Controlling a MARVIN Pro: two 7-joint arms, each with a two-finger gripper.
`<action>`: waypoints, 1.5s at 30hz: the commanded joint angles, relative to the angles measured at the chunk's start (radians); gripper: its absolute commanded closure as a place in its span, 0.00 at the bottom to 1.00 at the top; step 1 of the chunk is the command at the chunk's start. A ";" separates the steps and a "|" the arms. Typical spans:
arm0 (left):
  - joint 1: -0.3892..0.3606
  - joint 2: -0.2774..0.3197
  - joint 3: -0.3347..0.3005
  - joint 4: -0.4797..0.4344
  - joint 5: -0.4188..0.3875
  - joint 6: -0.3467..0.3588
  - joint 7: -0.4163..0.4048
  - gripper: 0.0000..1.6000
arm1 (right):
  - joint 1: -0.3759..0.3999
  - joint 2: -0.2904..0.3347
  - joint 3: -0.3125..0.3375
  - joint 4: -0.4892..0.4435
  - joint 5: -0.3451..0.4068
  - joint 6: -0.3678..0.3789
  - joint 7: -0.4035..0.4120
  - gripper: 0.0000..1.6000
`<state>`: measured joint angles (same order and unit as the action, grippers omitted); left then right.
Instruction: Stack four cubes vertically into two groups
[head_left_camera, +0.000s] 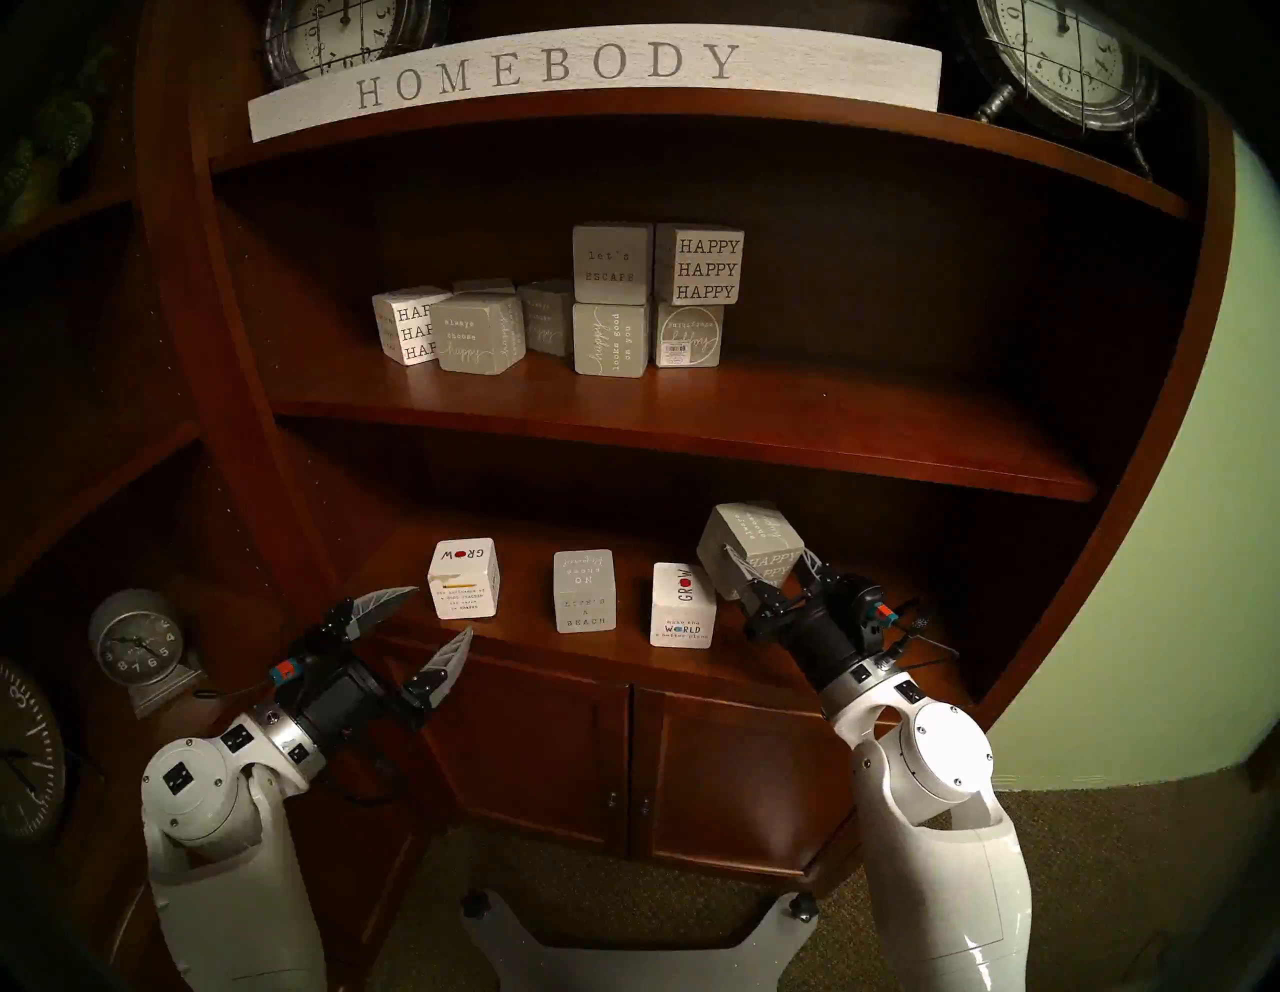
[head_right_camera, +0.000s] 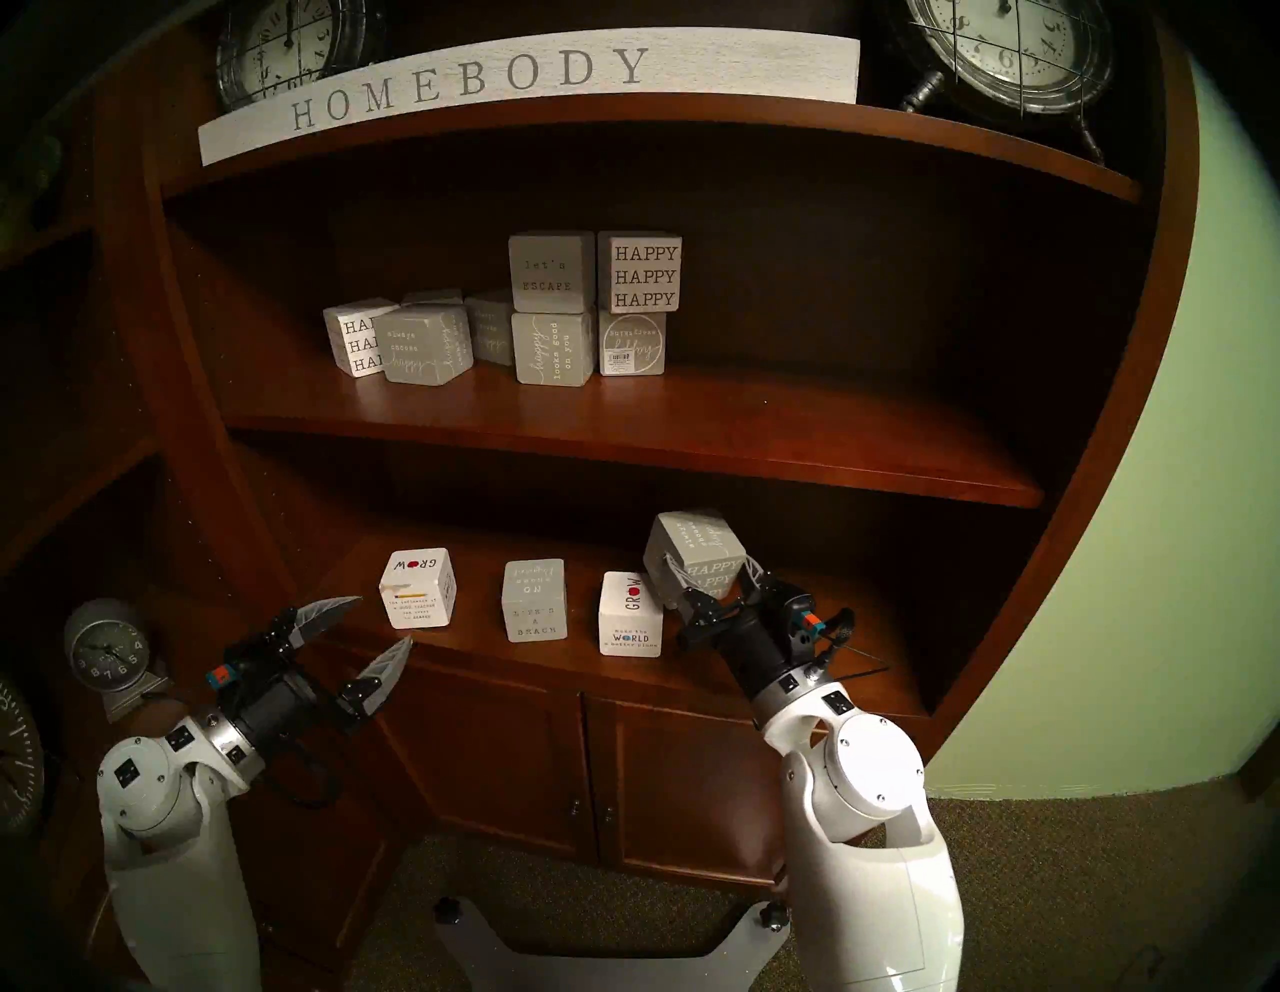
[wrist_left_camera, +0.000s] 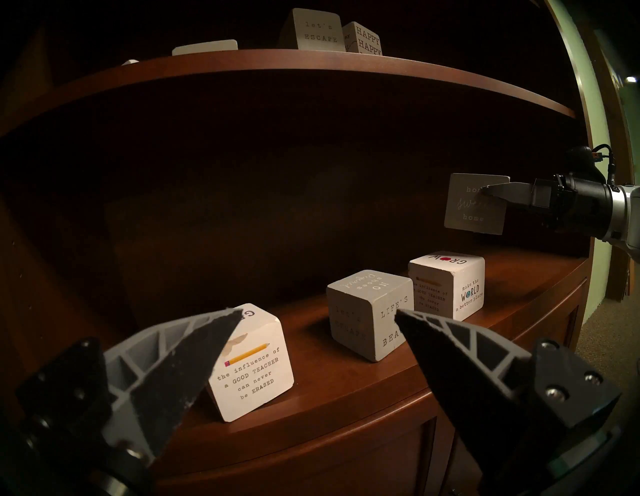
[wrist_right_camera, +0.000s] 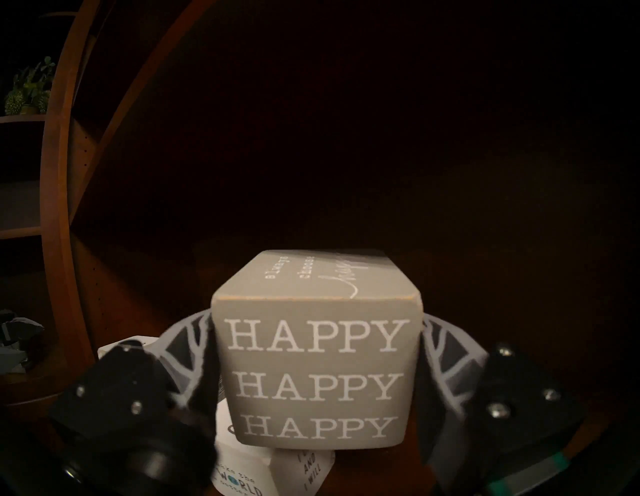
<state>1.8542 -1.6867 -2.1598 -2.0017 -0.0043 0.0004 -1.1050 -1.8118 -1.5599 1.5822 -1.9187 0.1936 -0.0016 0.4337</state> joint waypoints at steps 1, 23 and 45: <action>0.001 0.002 -0.001 -0.013 -0.003 0.001 0.001 0.00 | 0.011 -0.022 -0.044 -0.034 -0.022 -0.017 -0.009 1.00; 0.001 0.002 -0.001 -0.014 -0.003 0.002 0.002 0.00 | 0.019 -0.020 -0.099 -0.003 -0.057 0.001 -0.044 0.91; 0.001 0.002 -0.001 -0.014 -0.003 0.002 0.002 0.00 | 0.051 -0.021 -0.120 0.052 -0.080 -0.003 -0.060 0.04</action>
<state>1.8542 -1.6867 -2.1598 -2.0017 -0.0043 0.0004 -1.1047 -1.7804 -1.5752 1.4707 -1.8522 0.1121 -0.0032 0.3794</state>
